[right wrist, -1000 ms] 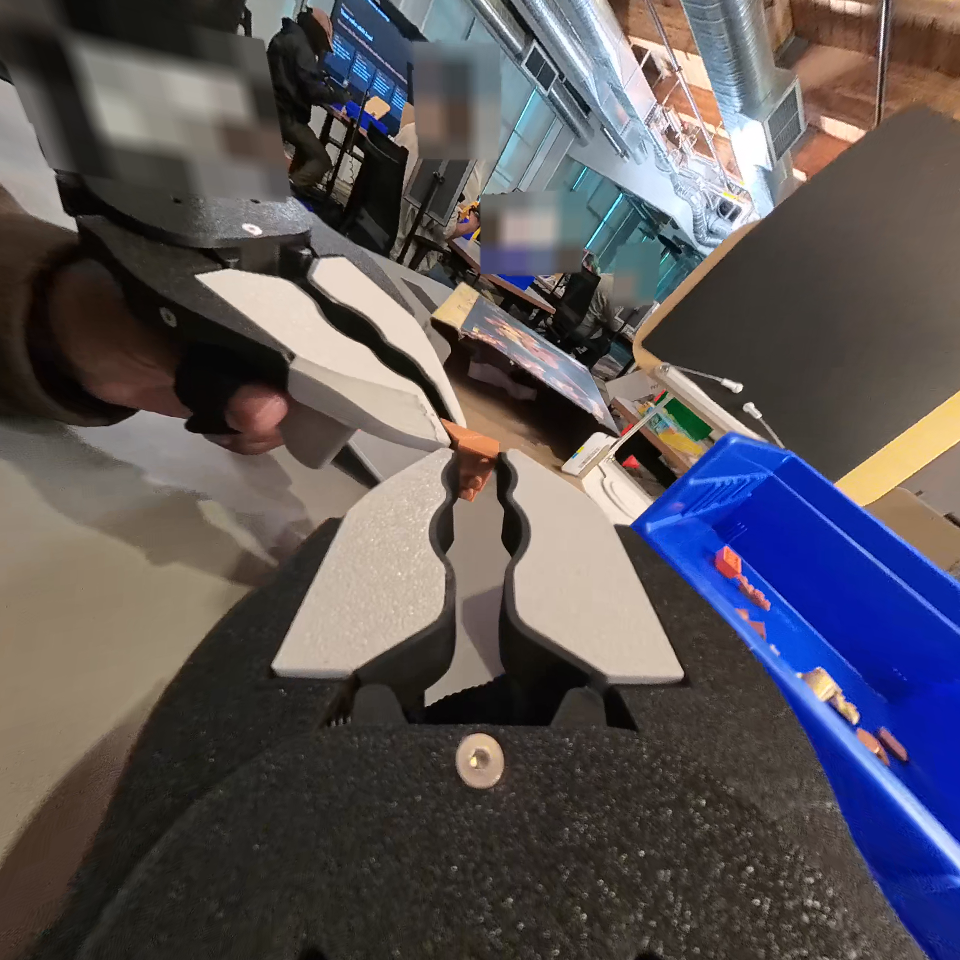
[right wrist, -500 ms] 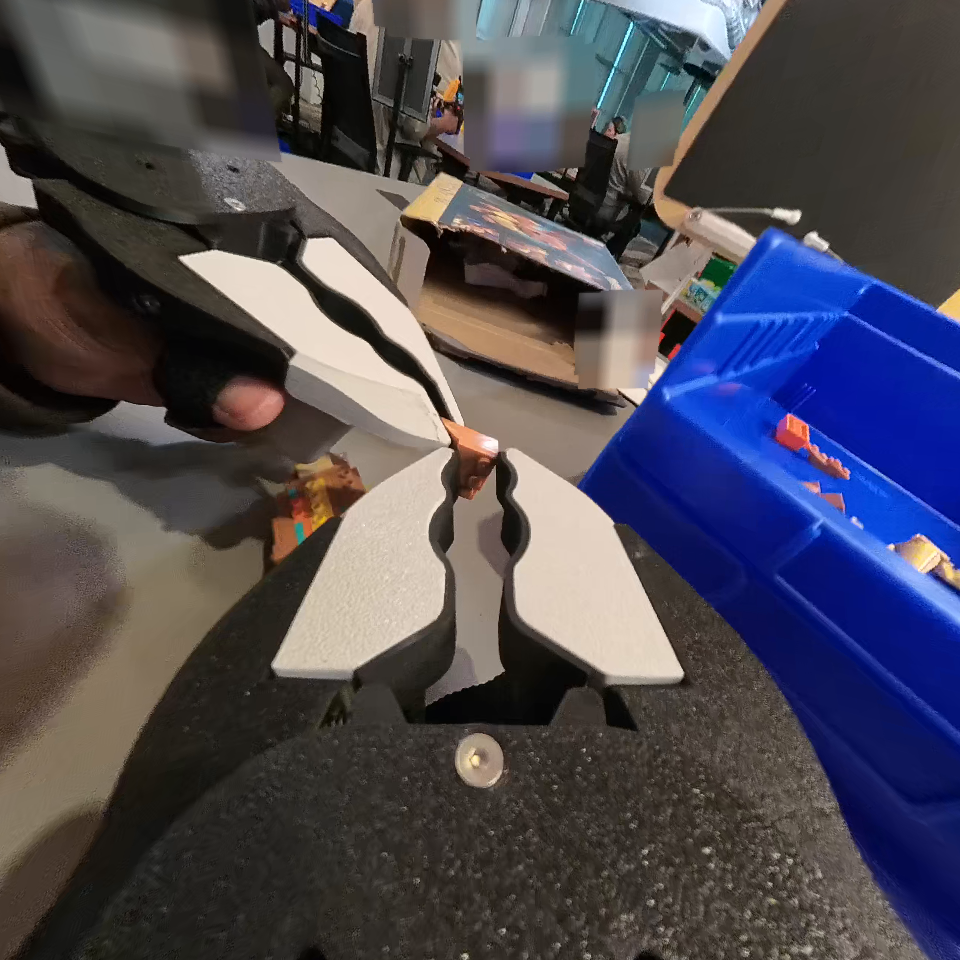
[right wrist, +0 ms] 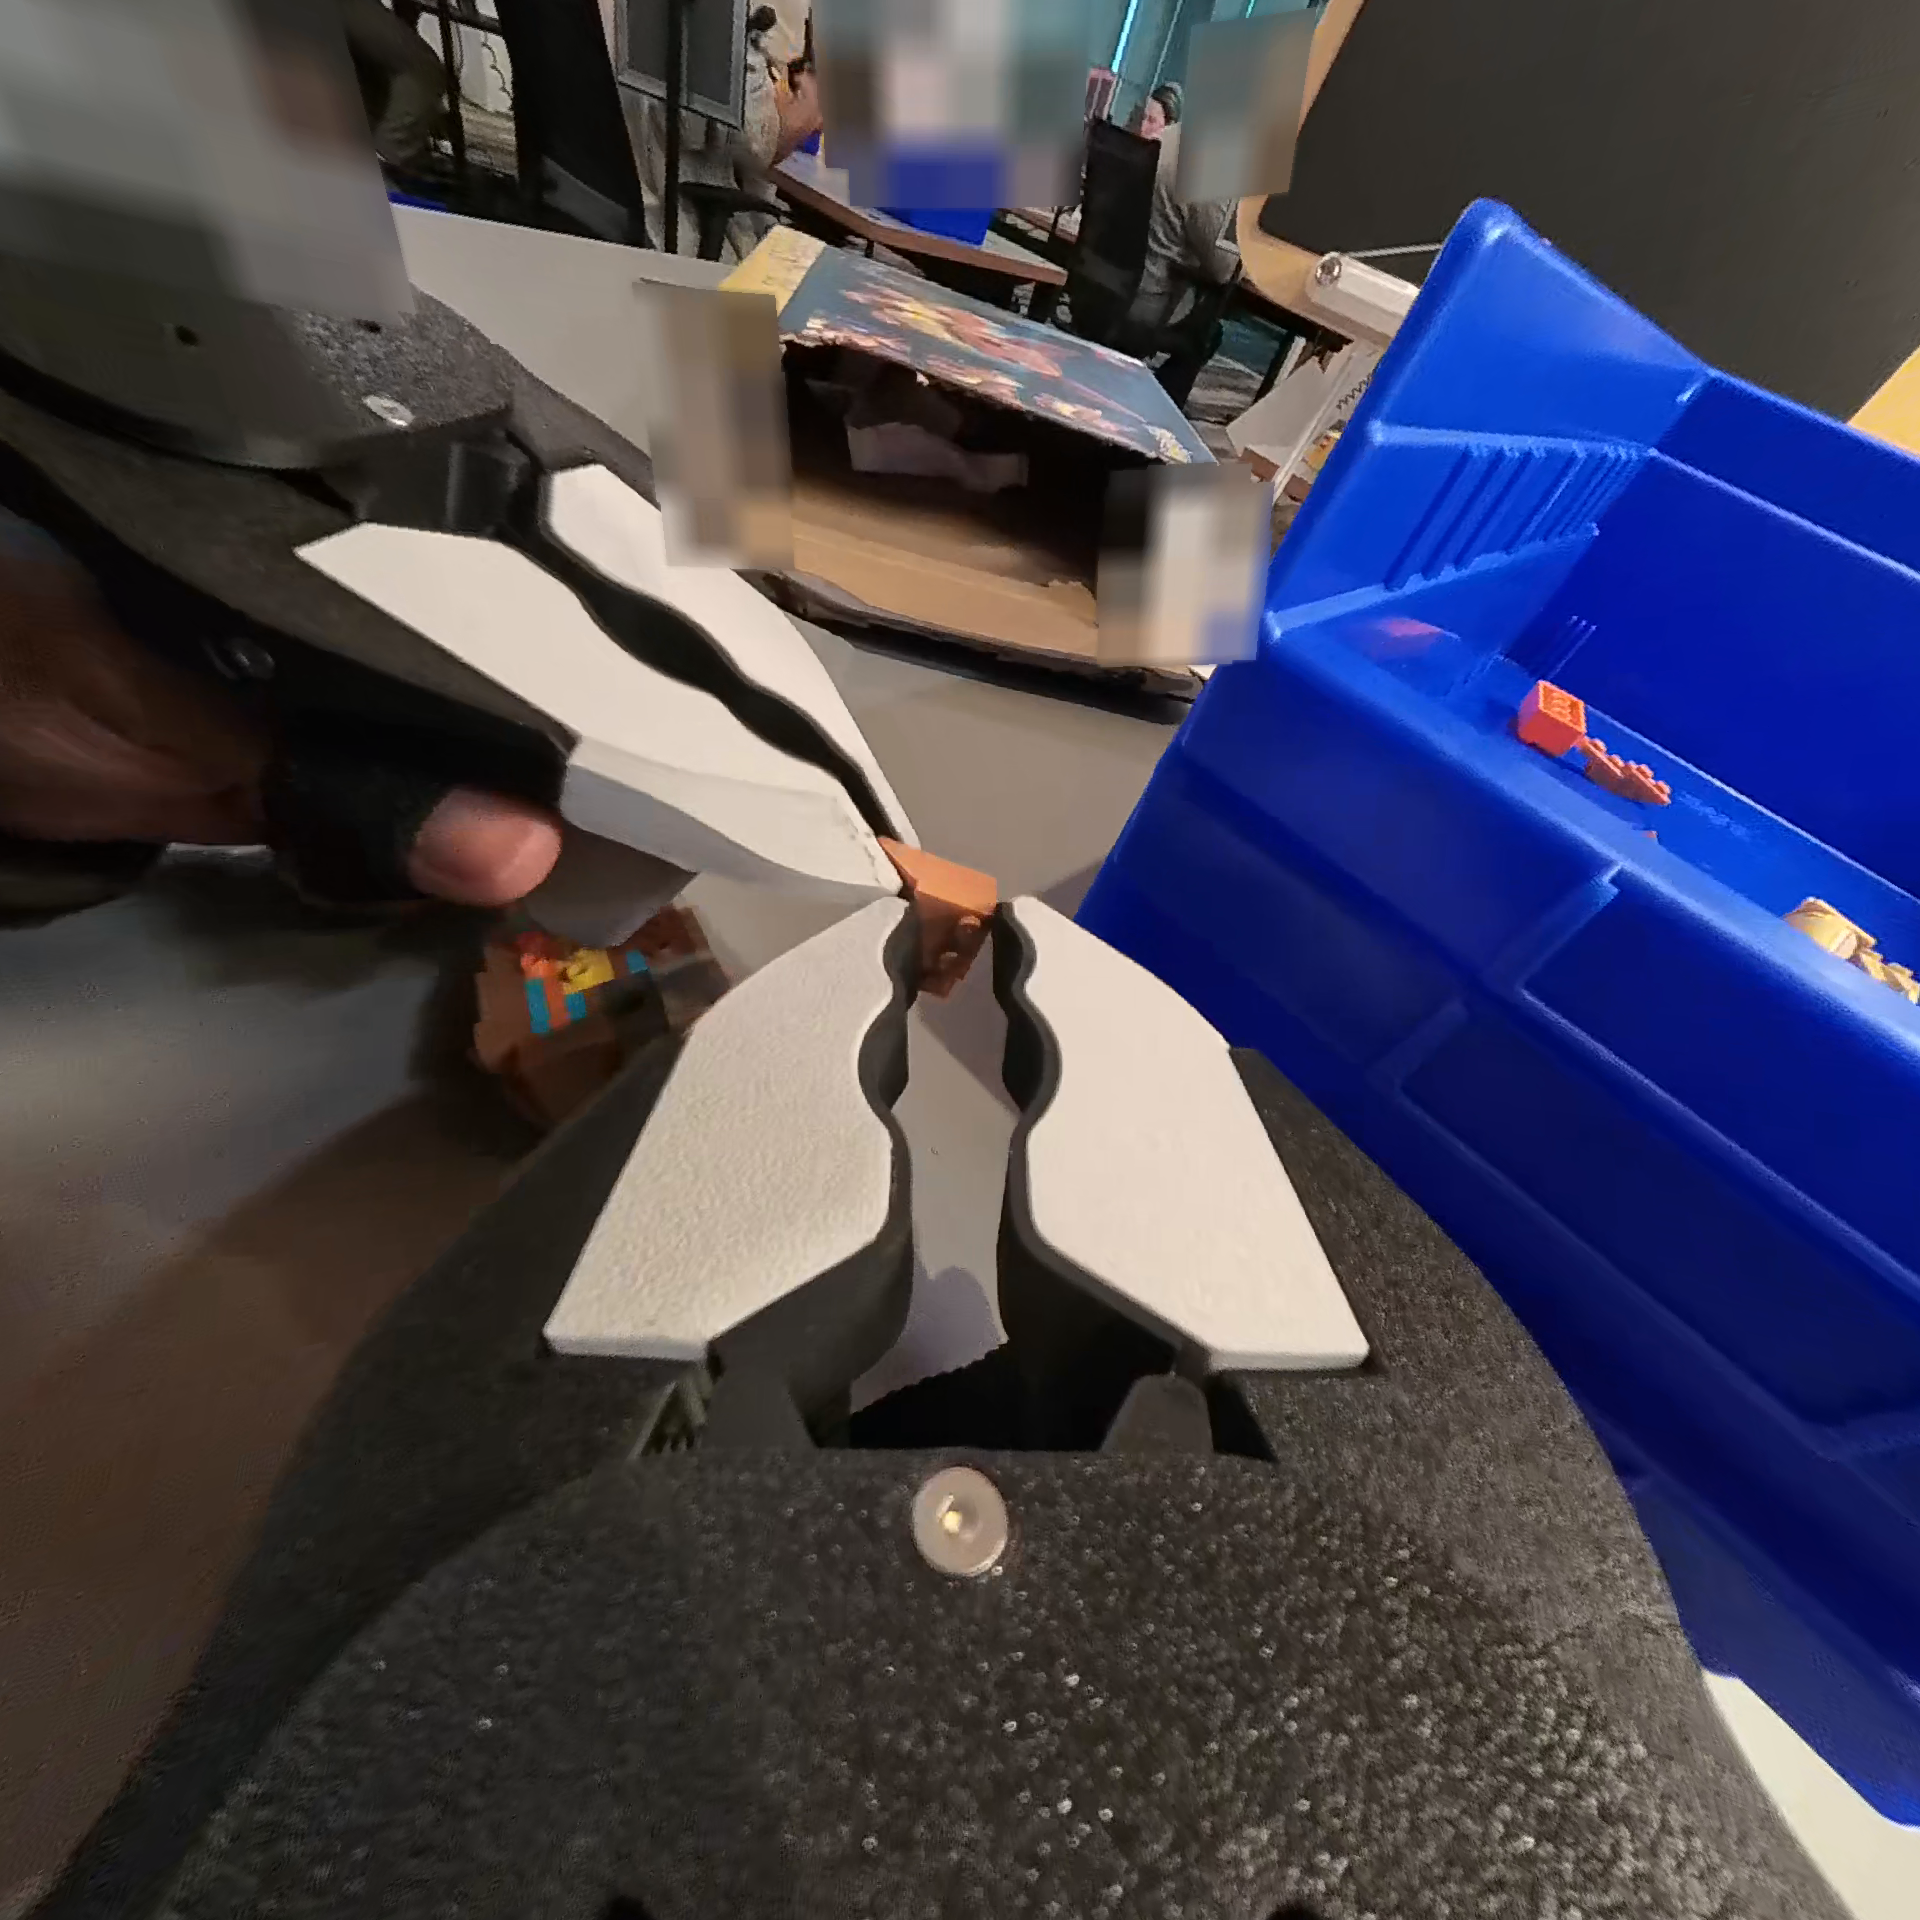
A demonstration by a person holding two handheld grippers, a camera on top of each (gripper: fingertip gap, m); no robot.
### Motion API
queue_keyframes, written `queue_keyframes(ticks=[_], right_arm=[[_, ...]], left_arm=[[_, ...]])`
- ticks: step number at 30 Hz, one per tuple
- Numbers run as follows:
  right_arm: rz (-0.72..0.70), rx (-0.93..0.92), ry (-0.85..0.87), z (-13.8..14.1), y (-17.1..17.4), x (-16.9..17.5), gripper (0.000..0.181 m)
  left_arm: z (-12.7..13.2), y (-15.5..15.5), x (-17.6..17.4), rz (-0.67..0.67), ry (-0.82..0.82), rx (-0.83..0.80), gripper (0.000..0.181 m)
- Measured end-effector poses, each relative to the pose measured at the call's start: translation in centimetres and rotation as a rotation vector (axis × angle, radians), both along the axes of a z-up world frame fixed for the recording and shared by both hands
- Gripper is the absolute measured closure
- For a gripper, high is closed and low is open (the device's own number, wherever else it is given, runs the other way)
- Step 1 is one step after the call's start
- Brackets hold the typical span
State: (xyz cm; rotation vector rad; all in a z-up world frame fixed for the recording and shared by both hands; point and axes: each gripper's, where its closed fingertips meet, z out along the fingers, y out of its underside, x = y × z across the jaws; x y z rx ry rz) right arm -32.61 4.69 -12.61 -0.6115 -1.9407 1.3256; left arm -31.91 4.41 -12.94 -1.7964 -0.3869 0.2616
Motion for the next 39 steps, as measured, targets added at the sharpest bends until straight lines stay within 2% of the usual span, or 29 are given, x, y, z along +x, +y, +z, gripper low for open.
queue_keyframes(ticks=[11, 20, 31, 39], right_arm=[[-0.103, -0.053, 0.038, 0.9, 1.1, -0.4, 0.168], [-0.047, -0.053, -0.011, 0.4, 1.1, 0.8, 0.168], [0.000, -0.012, -0.113, -0.9, 0.3, 1.2, 0.168], [-0.005, 0.007, -0.142, -1.4, 0.0, 1.0, 0.167]], left_arm=[[0.9, 1.0, -0.5, 0.065, -0.029, -0.005, 0.176], [0.6, 0.9, 0.6, 0.167, 0.137, -0.079, 0.176], [-0.6, 0.1, 0.9, 0.249, 0.072, -0.147, 0.176], [-1.1, -0.2, 0.7, 0.249, 0.025, -0.110, 0.176]])
